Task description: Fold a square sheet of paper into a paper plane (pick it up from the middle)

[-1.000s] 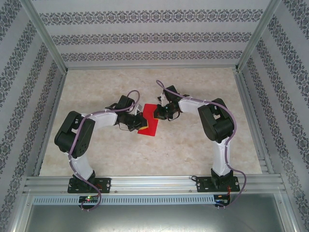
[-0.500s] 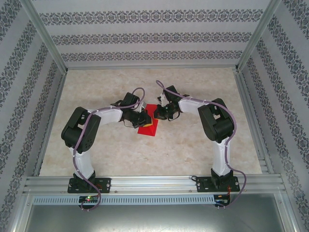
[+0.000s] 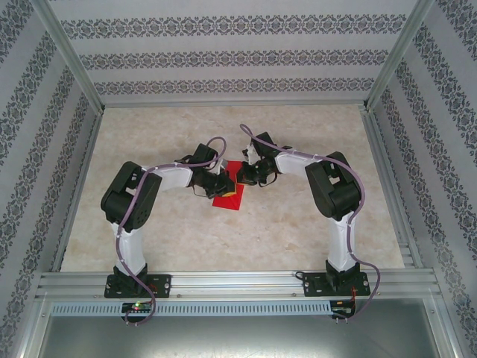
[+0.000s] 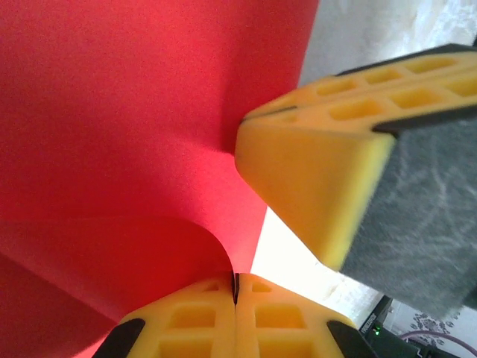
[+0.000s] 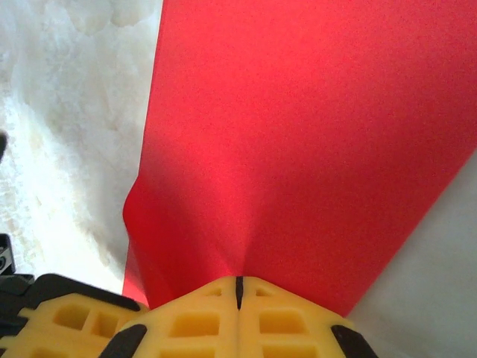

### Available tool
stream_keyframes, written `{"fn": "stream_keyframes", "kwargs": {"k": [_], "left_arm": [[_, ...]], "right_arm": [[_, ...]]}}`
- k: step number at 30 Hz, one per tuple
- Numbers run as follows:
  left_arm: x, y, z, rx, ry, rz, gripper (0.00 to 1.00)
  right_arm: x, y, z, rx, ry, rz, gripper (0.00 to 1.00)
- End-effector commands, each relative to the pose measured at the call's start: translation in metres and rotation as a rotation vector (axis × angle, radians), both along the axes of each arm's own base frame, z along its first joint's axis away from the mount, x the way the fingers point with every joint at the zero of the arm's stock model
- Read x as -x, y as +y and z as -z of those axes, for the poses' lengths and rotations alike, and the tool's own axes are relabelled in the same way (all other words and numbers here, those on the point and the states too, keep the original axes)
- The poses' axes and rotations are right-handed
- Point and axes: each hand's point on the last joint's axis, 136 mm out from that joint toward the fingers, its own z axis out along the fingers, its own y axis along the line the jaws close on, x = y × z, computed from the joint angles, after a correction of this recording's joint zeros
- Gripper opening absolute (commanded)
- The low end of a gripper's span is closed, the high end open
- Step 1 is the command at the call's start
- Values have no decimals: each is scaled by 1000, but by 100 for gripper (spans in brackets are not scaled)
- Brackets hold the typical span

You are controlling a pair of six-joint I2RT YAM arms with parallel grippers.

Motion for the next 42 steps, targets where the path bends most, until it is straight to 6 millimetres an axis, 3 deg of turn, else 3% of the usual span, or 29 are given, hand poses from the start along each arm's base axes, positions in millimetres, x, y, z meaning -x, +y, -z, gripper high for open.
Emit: {"fn": "stream_keyframes", "kwargs": {"k": [1, 9, 23, 36, 42], "left_arm": [[-9, -6, 3, -9, -23, -16, 6], [-14, -5, 7, -17, -27, -35, 5], [-20, -12, -3, 10, -45, -32, 6], [-19, -12, 10, -6, -25, -27, 5], [-21, -15, 7, 8, -31, -21, 5]], "right_arm": [[6, 5, 6, -9, 13, -23, 1], [8, 3, 10, 6, 21, -17, 0], [12, -4, 19, 41, 32, -20, 0], [13, -7, 21, 46, 36, -22, 0], [12, -7, 21, 41, 38, -21, 0]]}}
